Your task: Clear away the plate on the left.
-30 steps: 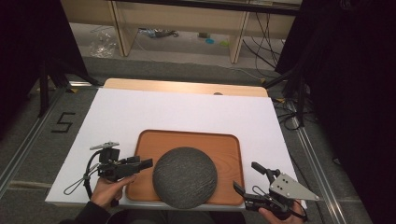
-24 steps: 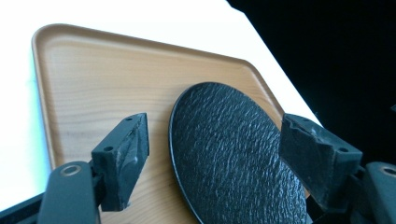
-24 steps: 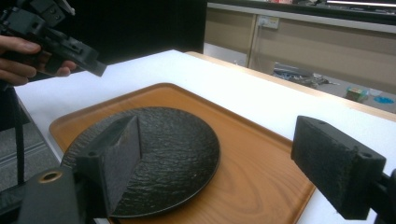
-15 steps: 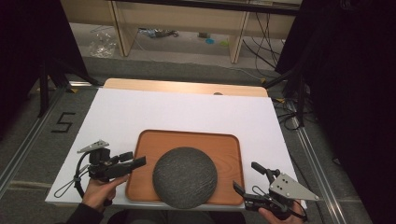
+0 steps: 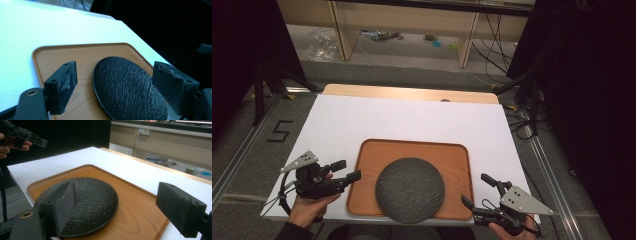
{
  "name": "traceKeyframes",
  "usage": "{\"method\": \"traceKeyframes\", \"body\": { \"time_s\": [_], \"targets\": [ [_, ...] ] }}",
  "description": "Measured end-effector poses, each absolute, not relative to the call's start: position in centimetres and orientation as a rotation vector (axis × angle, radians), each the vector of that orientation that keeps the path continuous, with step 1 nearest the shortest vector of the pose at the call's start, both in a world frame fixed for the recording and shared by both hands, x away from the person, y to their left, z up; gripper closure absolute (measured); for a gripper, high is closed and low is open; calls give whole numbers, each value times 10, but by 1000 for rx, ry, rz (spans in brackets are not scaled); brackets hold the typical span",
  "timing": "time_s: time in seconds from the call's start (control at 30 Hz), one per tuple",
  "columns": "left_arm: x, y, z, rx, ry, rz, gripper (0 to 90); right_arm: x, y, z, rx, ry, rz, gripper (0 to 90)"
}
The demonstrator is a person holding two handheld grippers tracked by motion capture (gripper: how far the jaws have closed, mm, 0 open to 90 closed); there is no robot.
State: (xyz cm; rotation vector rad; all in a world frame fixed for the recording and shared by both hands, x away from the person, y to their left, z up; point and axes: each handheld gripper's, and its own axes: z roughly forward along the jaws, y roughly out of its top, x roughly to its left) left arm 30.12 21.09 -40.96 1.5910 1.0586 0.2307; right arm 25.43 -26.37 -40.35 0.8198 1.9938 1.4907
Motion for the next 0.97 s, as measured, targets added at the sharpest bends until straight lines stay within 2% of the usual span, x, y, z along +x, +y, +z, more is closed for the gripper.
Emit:
{"method": "traceKeyframes", "body": {
  "time_s": [0.17, 0.47, 0.97],
  "targets": [
    [291, 207, -405, 1643, 966, 315, 174, 254, -264, -403, 822, 1989, 1485, 172],
    [277, 209, -399, 1630, 937, 430, 163, 254, -263, -403, 822, 1989, 1485, 171],
    [267, 209, -397, 1625, 924, 471, 157, 254, -263, -404, 815, 1996, 1491, 171]
  ]
}}
